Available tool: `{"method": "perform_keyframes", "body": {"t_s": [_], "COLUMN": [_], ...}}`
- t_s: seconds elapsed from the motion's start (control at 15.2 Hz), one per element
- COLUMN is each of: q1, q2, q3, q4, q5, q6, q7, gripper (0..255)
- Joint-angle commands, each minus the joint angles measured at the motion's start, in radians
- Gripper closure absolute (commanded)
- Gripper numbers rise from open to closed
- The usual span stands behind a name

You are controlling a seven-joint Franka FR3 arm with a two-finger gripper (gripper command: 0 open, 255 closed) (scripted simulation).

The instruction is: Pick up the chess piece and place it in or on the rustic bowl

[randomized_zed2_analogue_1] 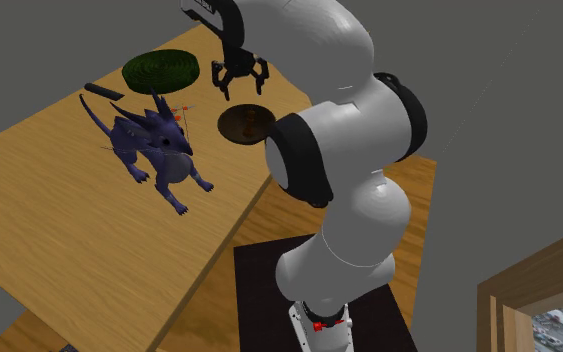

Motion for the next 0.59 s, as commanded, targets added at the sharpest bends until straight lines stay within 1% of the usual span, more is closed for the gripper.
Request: {"method": "perform_keyframes", "body": {"t_s": [0.0, 0.07, 0.53], "q1": [0.001, 0.002, 0.002], "q2": [0.024, 0.040, 0.040], "q3": [0.002, 0.003, 0.003], "q4": [0.086, 0.132, 0.132], "q5": [-0.005, -0.009, -0.009], "q6": [-0.063, -0.093, -0.093], "q7": [0.007, 0.010, 0.010], "gripper": [0, 0, 0]}}
